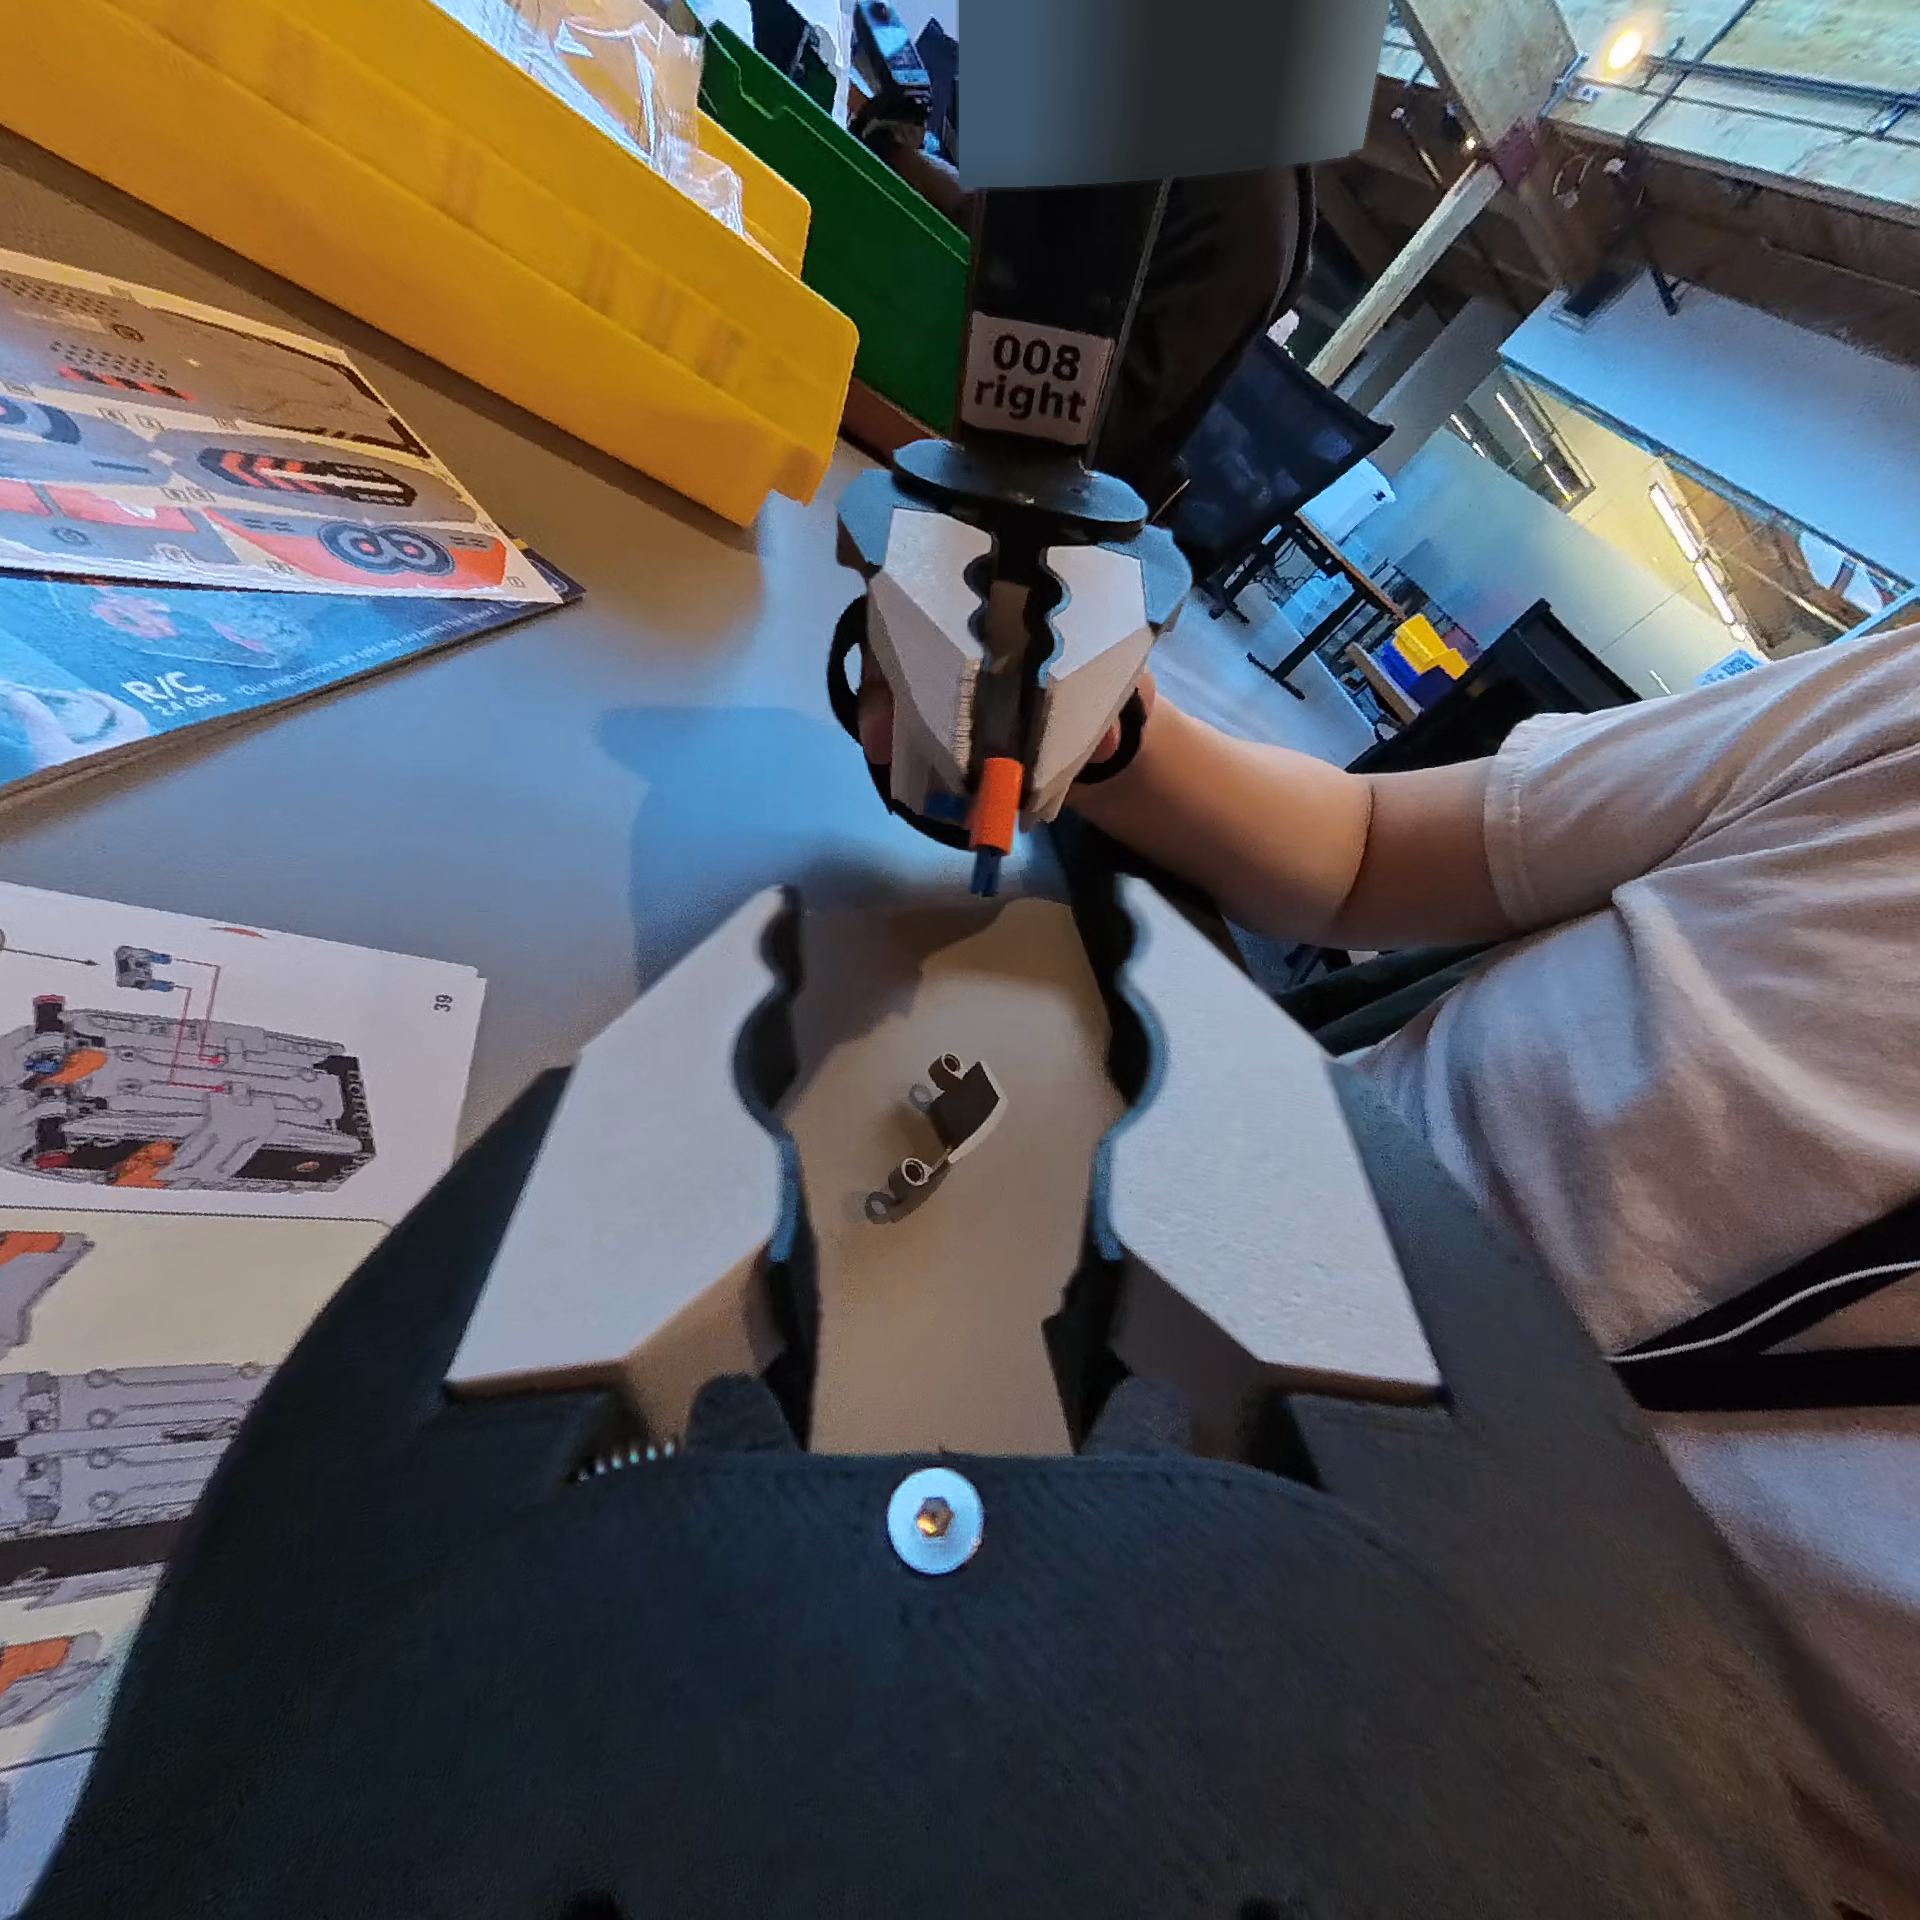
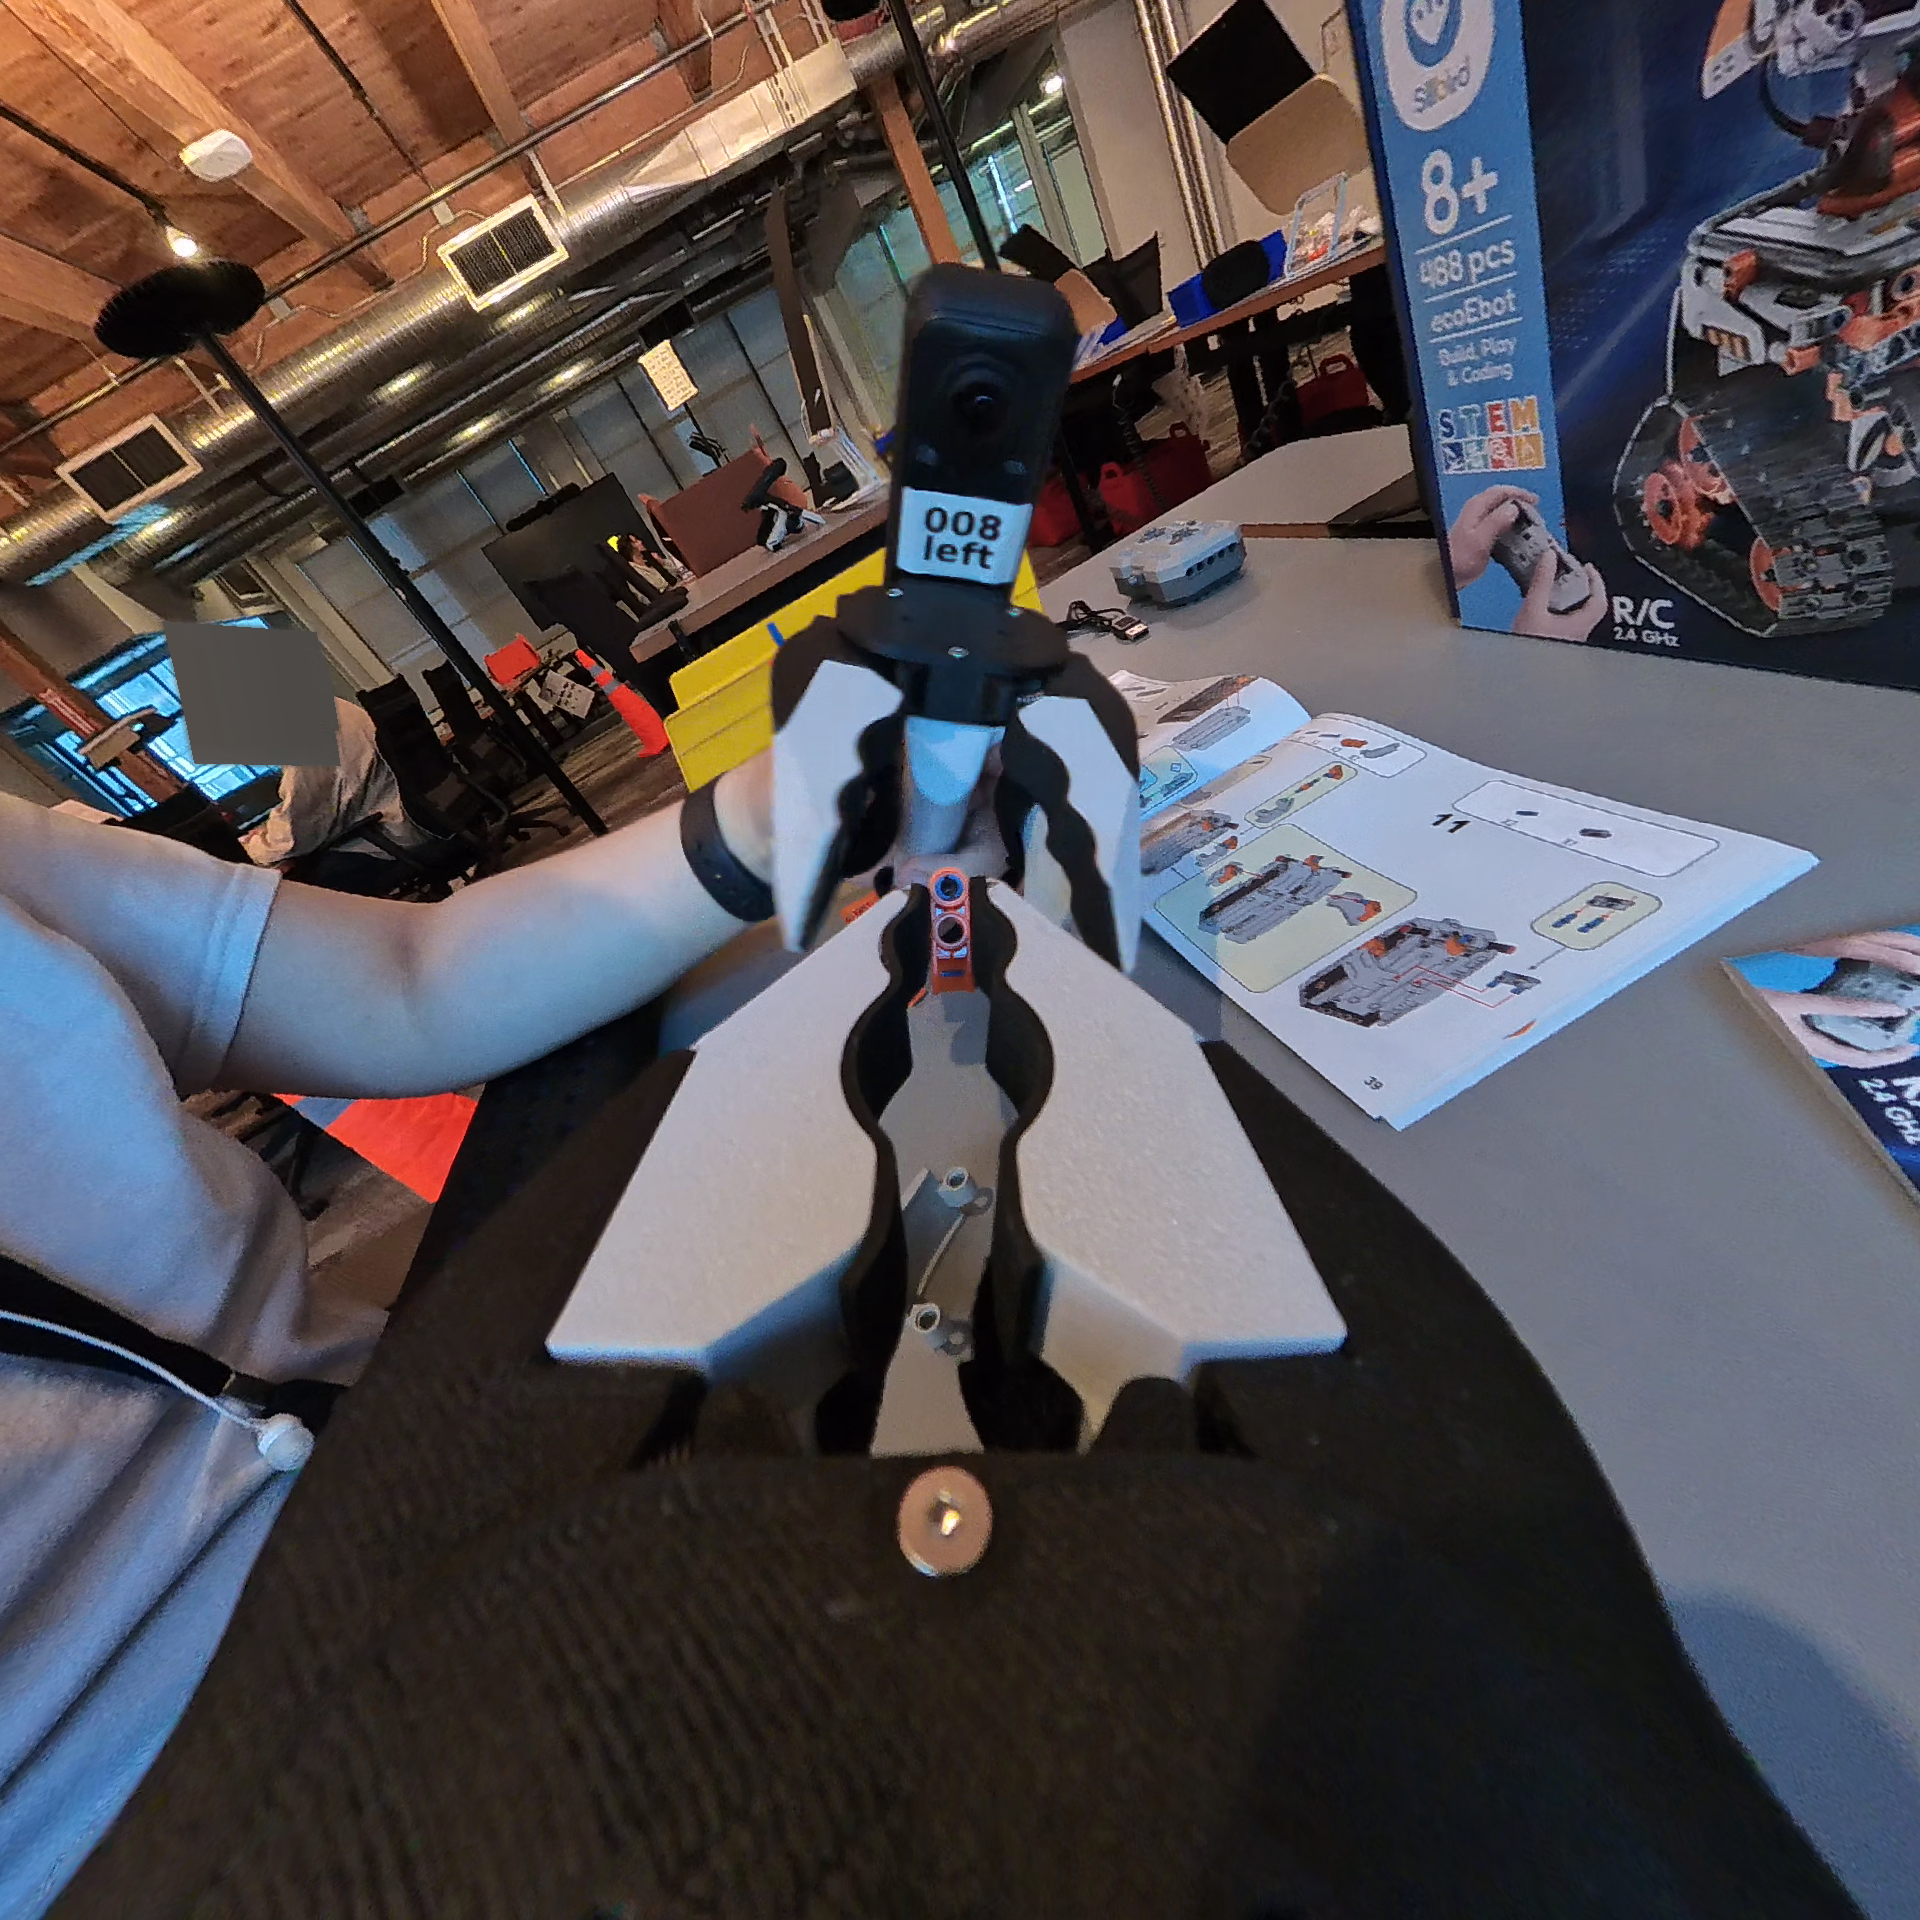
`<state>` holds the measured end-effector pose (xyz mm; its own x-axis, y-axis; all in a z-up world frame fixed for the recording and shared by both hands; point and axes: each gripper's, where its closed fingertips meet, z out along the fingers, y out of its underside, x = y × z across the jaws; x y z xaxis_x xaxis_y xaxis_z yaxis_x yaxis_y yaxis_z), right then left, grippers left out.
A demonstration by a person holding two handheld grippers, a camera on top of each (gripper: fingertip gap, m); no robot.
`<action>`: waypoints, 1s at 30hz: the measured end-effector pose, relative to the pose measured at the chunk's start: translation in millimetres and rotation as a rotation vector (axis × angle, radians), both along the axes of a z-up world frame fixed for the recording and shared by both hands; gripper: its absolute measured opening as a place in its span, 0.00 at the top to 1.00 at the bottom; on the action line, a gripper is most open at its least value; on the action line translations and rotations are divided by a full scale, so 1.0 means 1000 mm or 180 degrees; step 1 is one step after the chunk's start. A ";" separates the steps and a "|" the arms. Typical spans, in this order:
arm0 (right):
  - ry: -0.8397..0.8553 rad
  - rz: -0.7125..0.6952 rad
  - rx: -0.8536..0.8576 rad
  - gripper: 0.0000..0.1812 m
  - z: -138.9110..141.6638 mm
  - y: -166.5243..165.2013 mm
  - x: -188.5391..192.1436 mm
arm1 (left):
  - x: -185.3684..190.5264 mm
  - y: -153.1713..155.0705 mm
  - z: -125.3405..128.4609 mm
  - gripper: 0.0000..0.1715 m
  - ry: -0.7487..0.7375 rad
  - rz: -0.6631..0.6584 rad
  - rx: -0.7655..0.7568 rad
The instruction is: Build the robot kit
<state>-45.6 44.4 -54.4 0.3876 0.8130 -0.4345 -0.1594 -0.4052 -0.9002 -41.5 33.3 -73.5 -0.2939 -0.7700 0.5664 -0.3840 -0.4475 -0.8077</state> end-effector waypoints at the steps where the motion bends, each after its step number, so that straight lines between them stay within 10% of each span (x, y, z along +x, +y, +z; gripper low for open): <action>1: 0.0008 0.0007 0.0031 0.97 0.002 -0.001 -0.001 | -0.001 0.001 0.002 0.75 -0.0045 -0.0017 0.0042; 15: 0.0218 -0.0107 0.0319 0.97 0.021 -0.002 0.004 | -0.001 -0.002 0.031 0.89 -0.0570 0.0064 0.0341; 30: -0.0255 0.0273 0.0333 0.88 0.003 -0.019 -0.007 | -0.008 -0.014 0.013 0.99 -0.0138 -0.0180 0.0603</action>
